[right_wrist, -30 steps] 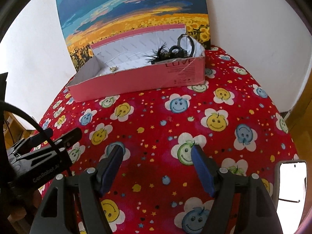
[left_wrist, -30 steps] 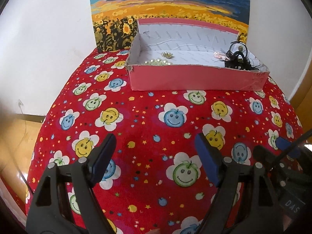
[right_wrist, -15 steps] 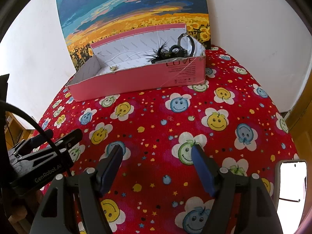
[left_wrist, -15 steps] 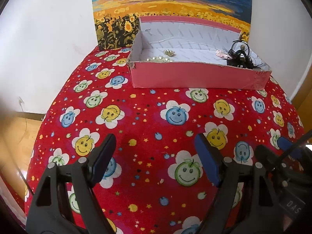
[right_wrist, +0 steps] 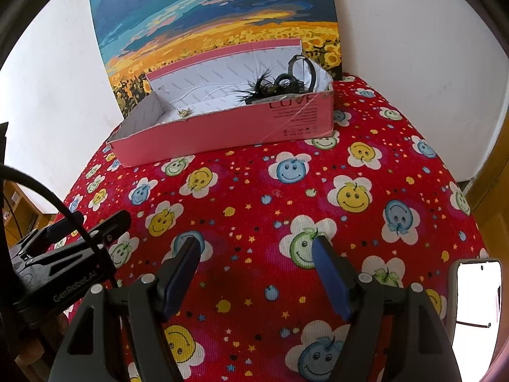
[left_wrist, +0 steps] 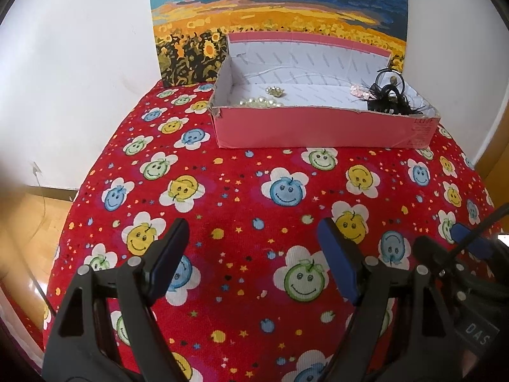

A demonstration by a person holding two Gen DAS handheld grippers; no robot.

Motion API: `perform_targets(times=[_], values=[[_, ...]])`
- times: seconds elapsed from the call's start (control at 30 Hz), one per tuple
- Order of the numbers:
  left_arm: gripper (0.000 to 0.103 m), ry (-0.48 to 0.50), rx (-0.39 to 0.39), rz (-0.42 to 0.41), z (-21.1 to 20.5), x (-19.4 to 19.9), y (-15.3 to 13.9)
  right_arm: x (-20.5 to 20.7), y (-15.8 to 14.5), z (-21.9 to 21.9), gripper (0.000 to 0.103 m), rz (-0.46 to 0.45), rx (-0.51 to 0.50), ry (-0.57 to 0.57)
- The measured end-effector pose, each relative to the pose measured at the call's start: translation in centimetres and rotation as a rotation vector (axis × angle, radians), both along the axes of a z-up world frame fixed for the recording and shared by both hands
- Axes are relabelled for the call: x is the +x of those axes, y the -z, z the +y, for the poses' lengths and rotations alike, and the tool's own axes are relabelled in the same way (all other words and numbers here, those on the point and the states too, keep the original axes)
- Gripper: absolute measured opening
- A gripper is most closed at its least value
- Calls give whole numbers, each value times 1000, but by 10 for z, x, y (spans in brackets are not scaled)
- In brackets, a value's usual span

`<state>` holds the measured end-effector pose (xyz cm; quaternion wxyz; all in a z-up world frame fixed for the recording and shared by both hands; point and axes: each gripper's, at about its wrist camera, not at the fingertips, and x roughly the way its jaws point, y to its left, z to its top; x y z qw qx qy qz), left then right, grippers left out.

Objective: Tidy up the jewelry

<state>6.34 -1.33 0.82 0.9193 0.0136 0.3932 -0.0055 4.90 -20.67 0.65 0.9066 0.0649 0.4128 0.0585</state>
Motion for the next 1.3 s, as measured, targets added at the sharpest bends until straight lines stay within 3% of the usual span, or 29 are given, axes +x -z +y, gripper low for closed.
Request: perform_targets(times=[1.3], values=[[76, -1, -22, 15, 2, -4, -3, -1, 1, -1, 75, -1, -8, 3]])
